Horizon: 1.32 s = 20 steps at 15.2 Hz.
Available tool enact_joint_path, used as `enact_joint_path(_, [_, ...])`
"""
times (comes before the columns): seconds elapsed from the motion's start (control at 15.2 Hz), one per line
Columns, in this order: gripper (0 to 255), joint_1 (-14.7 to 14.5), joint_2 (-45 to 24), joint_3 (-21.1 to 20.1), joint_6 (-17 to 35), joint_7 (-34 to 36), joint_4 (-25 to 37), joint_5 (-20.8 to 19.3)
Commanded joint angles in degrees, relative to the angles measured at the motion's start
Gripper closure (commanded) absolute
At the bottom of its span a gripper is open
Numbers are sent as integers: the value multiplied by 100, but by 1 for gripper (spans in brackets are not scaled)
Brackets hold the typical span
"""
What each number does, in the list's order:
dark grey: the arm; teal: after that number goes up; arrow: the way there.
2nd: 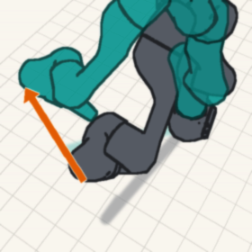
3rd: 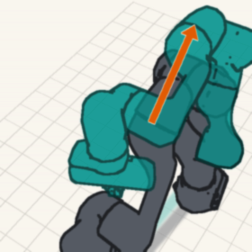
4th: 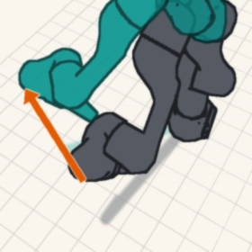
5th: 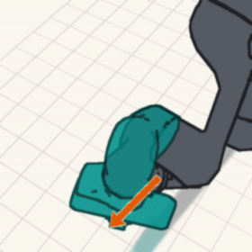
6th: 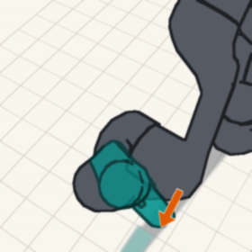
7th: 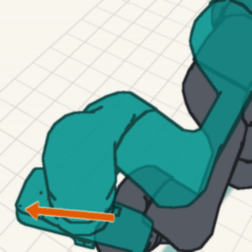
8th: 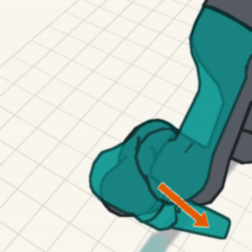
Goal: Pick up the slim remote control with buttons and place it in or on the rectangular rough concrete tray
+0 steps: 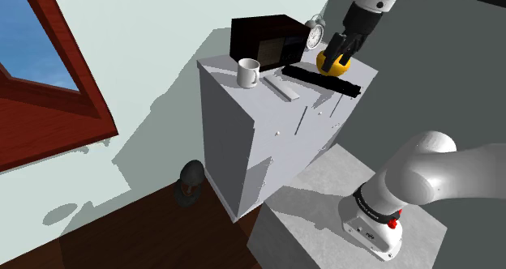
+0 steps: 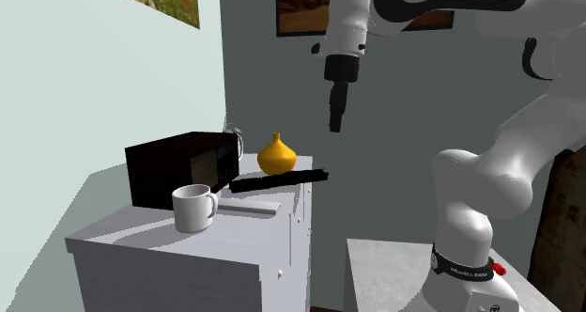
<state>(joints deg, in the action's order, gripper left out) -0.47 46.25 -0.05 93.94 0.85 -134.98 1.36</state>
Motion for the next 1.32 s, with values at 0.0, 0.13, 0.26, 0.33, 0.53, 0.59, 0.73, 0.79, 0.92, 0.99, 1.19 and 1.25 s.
enact_joint_path(0.0, [0, 0, 0, 0, 0, 0, 0, 0])
enact_joint_path(0.13, [0, 40, -335, 72, 314, -68, -23, -55])
enact_joint_path(0.26, [0, 77, -691, 143, 618, -134, -15, -104])
enact_joint_path(0.33, [0, 96, -875, 178, 767, -166, 0, -126])
enact_joint_path(0.53, [0, 147, -1454, 283, 1191, -260, 89, -182])
enact_joint_path(0.59, [0, 164, -1653, 317, 1325, -291, 134, -196])
enact_joint_path(0.73, [0, 194, -2061, 384, 1580, -352, 245, -219])
enact_joint_path(0.79, [0, 208, -2269, 417, 1701, -383, 311, -227])
enact_joint_path(0.92, [0, 235, -2691, 483, 1927, -446, 465, -236])
enact_joint_path(0.99, [0, 248, -2904, 515, 2031, -478, 553, -236])
enact_joint_path(1.19, [0, 285, -3553, 608, 2312, -576, 858, -221])
enact_joint_path(1.25, [0, 299, -3771, 636, 2394, -610, 974, -210])
